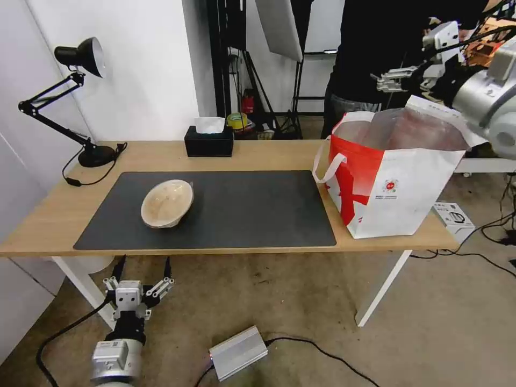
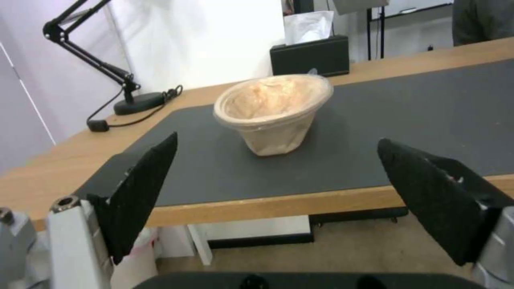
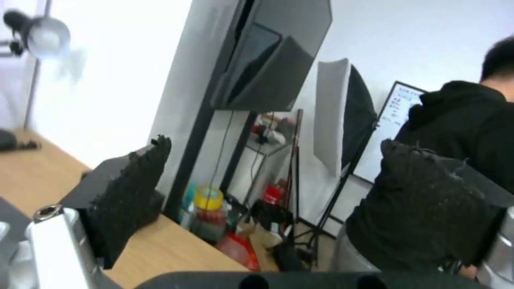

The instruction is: Pick up the trash from the table and place it into the takeout bag.

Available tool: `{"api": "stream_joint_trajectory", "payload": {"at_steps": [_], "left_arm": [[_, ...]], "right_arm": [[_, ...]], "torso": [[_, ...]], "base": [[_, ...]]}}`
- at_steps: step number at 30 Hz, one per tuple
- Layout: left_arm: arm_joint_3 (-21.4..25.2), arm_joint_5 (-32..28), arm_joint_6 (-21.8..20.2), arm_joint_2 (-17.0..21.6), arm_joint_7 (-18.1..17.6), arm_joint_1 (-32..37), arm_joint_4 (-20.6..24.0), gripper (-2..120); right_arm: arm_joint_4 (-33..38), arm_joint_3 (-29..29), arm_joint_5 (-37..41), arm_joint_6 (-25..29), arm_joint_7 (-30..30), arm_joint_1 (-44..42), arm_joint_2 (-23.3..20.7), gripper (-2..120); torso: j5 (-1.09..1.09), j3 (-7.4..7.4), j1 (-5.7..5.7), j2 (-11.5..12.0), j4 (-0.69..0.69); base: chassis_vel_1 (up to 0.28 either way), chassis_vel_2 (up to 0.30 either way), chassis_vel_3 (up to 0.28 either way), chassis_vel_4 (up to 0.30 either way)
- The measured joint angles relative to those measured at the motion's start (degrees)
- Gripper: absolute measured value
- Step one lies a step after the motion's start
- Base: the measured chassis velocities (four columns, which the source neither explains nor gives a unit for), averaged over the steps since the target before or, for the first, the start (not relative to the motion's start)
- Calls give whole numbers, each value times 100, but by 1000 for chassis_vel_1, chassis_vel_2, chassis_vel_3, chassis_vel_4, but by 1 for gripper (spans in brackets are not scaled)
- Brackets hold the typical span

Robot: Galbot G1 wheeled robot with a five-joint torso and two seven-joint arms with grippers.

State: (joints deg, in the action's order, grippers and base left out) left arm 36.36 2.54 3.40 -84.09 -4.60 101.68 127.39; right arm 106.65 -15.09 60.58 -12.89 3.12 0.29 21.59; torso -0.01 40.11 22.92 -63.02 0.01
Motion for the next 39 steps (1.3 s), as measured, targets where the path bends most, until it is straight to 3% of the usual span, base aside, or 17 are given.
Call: {"api": "stream_joint_trajectory", "payload": {"at_steps": [2,3,8,18,23,30,39], "left_arm": [[2,0,0,-5,0,-2,-6,100],[15,-1,1,-26,-3,-2,-30,100],[37,-5,29,-82,-9,-15,-55,100],[131,-11,43,-138,-17,-29,-123,100],[200,-18,58,-173,-23,-5,-147,100],[201,-17,66,-205,-26,0,-148,100],[201,8,67,-259,-27,10,-137,100]], "right_arm": [[112,112,58,-16,130,-126,-2,100],[534,470,246,-93,627,-587,-94,100],[991,1137,259,-131,1290,-1454,-366,100],[1390,1602,-221,42,2128,-2627,-314,100],[1489,1796,-931,429,2303,-3499,-54,100],[1550,1843,-1208,601,2546,-3985,279,100],[1926,2540,-1517,611,2700,-4868,944,100]], "torso": [[-1,0,0,0,0],[1,-1,0,0,0],[1,-1,0,0,-2],[1,0,0,0,0],[2,0,0,0,0],[1,0,0,0,0],[0,0,0,0,0]], "base": [[0,0,0,0],[0,0,0,0],[0,0,0,0],[0,0,0,0],[0,0,0,0],[0,0,0,0],[0,0,0,0]]}}
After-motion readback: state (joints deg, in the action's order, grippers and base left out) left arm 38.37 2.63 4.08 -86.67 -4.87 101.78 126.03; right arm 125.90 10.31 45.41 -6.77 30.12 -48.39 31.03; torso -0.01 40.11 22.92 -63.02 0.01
